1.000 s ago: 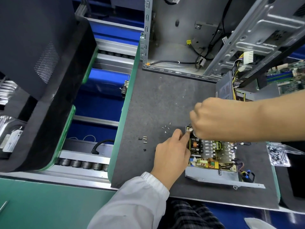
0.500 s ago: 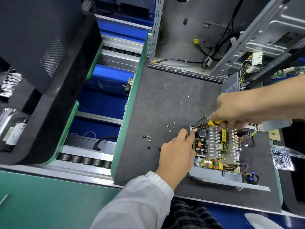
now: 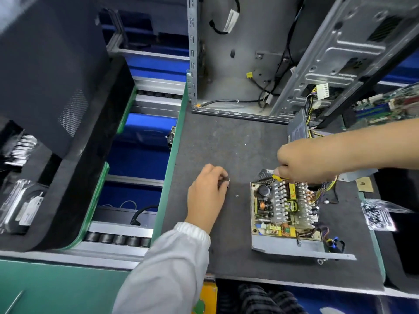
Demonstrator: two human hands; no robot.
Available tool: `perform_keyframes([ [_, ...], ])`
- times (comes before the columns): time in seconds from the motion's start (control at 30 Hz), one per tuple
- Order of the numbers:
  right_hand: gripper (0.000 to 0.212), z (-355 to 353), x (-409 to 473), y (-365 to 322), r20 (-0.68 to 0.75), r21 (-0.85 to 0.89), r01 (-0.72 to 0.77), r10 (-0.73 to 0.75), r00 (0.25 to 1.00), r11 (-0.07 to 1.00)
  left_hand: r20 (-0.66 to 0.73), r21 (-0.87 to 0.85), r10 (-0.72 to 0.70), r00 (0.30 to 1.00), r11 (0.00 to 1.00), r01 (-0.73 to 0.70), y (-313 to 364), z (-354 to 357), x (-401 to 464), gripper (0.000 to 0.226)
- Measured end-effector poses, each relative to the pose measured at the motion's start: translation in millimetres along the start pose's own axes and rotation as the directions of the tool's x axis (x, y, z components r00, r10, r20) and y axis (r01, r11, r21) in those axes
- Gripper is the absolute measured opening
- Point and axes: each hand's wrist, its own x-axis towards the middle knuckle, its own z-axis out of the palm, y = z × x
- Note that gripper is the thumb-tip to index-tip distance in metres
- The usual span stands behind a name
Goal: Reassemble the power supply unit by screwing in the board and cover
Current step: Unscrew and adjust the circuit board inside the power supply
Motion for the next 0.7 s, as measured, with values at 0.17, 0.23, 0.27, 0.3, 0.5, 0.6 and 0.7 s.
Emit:
perform_keyframes([
  [0.17,0.043,11,-28,11,-0.164,-0.078,0.133,-0.145,0.976,0.988,-0.053,-0.026,-0.039,0.998,0.999,0.038,-23,-26,3,0.014],
  [0.23,0.043,23,-32,19,-0.211,0.010,0.196,-0.190,0.959,0.981,-0.046,-0.008,-0.057,0.997,0.998,0.056,-29,-32,-8,0.015],
  [0.27,0.044,30,-32,24,-0.238,0.051,0.225,-0.207,0.949,0.973,-0.047,0.003,-0.065,0.997,0.998,0.065,-31,-34,-13,0.015],
  [0.3,0.046,37,-31,28,-0.265,0.089,0.253,-0.222,0.939,0.963,-0.048,0.007,-0.069,0.996,0.998,0.070,-32,-36,-18,0.015],
  [0.5,0.042,74,-27,44,-0.360,0.270,0.358,-0.252,0.899,0.894,0.184,0.170,0.001,0.983,0.985,-0.033,-27,-33,-47,0.019],
  [0.6,0.038,82,-29,51,-0.392,0.308,0.386,-0.254,0.885,0.870,0.202,0.238,-0.016,0.979,0.971,-0.033,-26,-27,-52,0.019],
  [0.7,0.036,84,-32,66,-0.428,0.329,0.418,-0.261,0.865,0.847,0.188,0.274,-0.036,0.982,0.962,-0.018,-21,-27,-51,0.021],
])
